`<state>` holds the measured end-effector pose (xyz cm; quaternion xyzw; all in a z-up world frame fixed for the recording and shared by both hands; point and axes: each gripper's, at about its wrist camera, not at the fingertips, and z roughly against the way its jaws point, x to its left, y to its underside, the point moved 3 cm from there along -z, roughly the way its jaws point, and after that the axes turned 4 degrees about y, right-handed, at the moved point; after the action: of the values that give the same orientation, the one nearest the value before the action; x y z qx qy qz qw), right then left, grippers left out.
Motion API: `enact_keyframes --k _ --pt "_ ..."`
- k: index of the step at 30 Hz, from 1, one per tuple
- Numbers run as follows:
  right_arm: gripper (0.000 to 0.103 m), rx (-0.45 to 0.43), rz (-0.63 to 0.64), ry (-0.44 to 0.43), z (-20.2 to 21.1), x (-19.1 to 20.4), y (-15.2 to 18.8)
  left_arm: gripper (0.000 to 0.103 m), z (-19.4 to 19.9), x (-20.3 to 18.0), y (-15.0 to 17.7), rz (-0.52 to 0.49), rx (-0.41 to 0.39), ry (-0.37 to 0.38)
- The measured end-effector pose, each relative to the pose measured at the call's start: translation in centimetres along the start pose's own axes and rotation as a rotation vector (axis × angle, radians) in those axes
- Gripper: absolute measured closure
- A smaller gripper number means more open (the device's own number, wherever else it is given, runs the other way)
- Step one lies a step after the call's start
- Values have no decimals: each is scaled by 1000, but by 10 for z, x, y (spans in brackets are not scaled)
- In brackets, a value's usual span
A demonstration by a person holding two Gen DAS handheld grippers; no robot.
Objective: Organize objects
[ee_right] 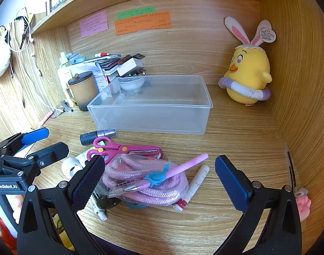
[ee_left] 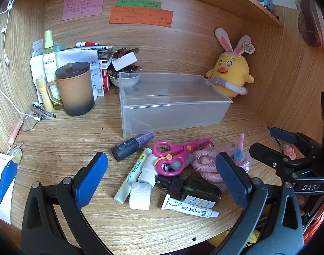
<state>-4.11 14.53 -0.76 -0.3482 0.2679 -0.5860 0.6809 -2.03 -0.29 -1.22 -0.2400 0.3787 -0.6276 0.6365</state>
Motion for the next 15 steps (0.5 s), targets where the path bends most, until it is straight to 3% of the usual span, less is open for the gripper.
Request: enact_keyframes --k 10,12,15 --pt "0 13 28 -13 -9 2 6 1 -4 5 2 7 -12 15" --pt "0 8 40 -4 -9 2 8 15 -5 10 2 8 -10 5" --pt "1 4 35 18 -8 -6 10 20 -10 22 0 17 10 -19"
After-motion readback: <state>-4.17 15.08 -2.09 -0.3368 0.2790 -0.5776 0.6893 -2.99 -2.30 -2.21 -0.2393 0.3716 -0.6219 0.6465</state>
